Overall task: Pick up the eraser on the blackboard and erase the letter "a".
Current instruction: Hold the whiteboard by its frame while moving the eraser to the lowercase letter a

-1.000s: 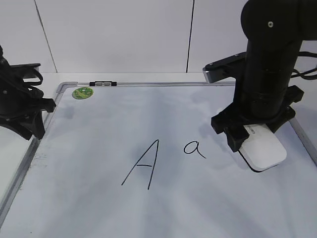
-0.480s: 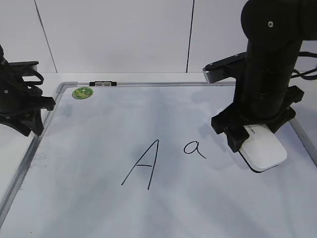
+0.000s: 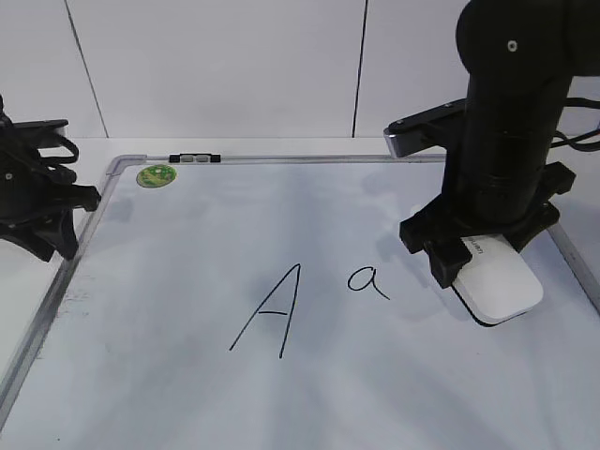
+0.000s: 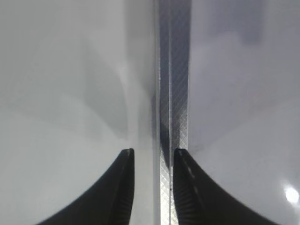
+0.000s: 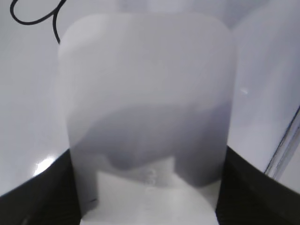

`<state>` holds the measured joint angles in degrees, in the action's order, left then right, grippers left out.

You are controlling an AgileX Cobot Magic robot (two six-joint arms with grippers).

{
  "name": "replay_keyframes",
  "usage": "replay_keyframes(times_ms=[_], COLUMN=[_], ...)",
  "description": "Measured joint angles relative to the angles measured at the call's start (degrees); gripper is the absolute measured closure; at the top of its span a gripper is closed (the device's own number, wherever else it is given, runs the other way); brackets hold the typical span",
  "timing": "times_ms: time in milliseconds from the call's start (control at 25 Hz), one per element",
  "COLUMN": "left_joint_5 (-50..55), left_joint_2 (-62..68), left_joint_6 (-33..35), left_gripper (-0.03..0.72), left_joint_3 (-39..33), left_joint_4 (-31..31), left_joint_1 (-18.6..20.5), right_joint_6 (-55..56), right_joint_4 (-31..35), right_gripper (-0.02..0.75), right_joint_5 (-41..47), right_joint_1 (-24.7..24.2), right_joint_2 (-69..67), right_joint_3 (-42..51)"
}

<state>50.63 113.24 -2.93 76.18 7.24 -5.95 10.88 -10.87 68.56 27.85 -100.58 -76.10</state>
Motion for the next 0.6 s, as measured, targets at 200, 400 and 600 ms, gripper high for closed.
replay_keyframes(times_ms=[200,400,600], left_joint_5=[0.0,0.0,0.2], left_joint_2=[0.8,1.4,1.6], left_joint_6=[0.0,0.0,0.0], left_gripper=[0.473,0.474,0.474], left_joint_3=[0.0,0.2,0.4], left_joint_4=[0.0,0.0,0.2], left_joint_1=[0.0,0.0,0.0], right_joint_6=[0.0,0.0,0.0], right_joint_4=[0.0,0.0,0.0], right_gripper=[0.176,0.176,0.176], right_joint_5=[0.0,0.0,0.0], right_joint_1=[0.0,0.0,0.0], right_joint_2=[0.0,0.0,0.0], right_joint_3=[0.0,0.0,0.0])
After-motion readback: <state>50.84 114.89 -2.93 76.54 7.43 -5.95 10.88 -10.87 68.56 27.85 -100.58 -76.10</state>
